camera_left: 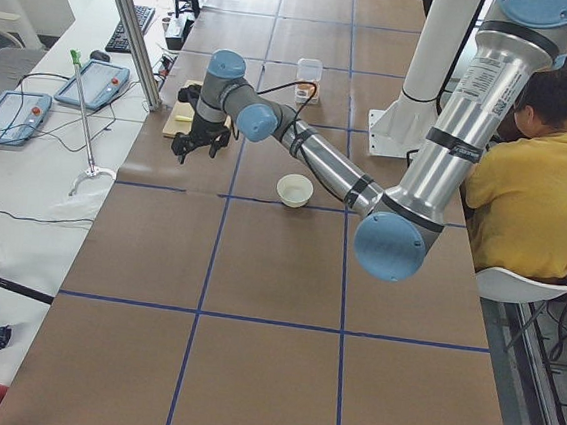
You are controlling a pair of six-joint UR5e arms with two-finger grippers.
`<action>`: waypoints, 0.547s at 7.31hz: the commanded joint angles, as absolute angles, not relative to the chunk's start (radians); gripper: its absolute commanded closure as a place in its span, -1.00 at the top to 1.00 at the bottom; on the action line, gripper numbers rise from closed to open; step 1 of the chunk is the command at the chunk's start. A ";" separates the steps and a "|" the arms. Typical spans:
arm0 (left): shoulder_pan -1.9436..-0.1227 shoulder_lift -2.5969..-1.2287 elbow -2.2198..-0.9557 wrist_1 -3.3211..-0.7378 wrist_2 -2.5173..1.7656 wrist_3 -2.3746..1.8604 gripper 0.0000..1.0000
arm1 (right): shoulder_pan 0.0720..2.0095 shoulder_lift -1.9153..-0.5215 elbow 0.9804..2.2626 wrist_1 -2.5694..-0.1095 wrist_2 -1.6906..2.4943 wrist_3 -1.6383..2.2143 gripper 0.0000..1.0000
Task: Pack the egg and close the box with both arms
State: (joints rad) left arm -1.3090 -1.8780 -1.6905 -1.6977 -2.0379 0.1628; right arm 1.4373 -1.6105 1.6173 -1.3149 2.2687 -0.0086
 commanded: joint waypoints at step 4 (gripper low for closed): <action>-1.517 -1.613 -1.508 -1.640 -2.253 0.236 1.00 | 1.437 -1.598 1.600 -1.315 2.264 -0.008 1.00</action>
